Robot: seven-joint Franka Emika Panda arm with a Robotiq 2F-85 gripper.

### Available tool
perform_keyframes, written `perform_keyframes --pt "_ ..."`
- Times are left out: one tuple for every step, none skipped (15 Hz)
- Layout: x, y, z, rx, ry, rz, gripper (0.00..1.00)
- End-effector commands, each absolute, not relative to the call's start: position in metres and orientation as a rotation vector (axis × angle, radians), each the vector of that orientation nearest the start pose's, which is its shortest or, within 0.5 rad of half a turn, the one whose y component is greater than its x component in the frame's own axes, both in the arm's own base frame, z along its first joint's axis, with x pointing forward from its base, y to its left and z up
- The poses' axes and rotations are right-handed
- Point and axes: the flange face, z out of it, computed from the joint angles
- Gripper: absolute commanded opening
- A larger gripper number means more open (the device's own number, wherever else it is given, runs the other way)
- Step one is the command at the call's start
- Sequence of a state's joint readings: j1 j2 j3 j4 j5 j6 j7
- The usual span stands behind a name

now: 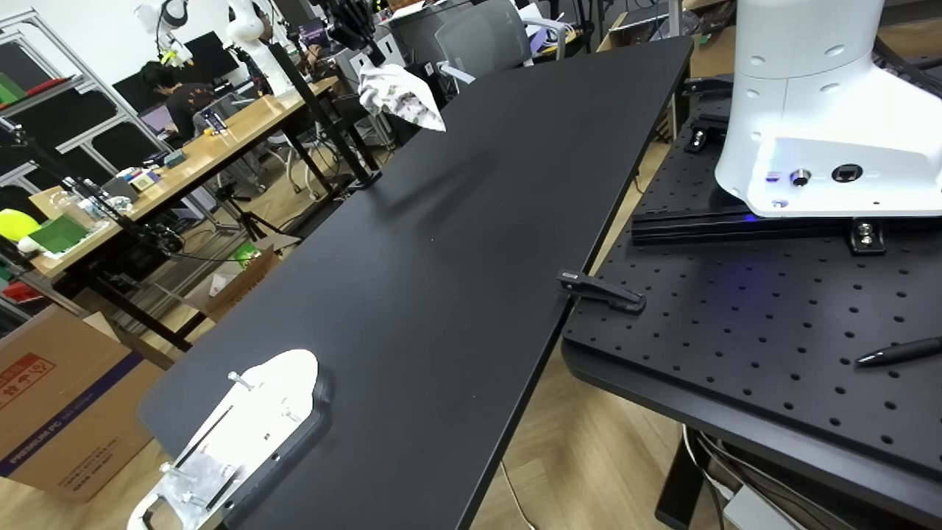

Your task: Unhang the cloth and put it on the table

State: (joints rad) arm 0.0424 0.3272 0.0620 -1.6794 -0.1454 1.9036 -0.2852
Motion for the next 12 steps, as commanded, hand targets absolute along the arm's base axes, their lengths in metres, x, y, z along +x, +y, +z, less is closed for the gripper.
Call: perform_keyframes --pt "0.617 0.069 0.441 -3.200 -0.750 0.172 0.00" --pt "0.612 0.073 0.448 -3.205 -0.764 0.172 0.00" --pt "0.606 0.079 0.455 -3.206 -0.784 0.172 0.00" --pt "0.601 0.084 0.459 -3.206 -0.805 0.175 0.00" --pt "0.595 0.090 0.462 -3.202 -0.825 0.181 0.00" --pt "0.590 0.095 0.465 -3.194 -0.849 0.184 0.00" --pt "0.584 0.103 0.466 -3.183 -0.873 0.196 0.00" --pt "0.578 0.110 0.465 -3.170 -0.900 0.211 0.00" --pt "0.572 0.117 0.463 -3.156 -0.925 0.234 0.00" --pt "0.565 0.126 0.458 -3.139 -0.957 0.260 0.00" --pt "0.560 0.134 0.452 -3.123 -0.988 0.283 0.00" --pt "0.553 0.143 0.446 -3.102 -1.024 0.308 0.00"
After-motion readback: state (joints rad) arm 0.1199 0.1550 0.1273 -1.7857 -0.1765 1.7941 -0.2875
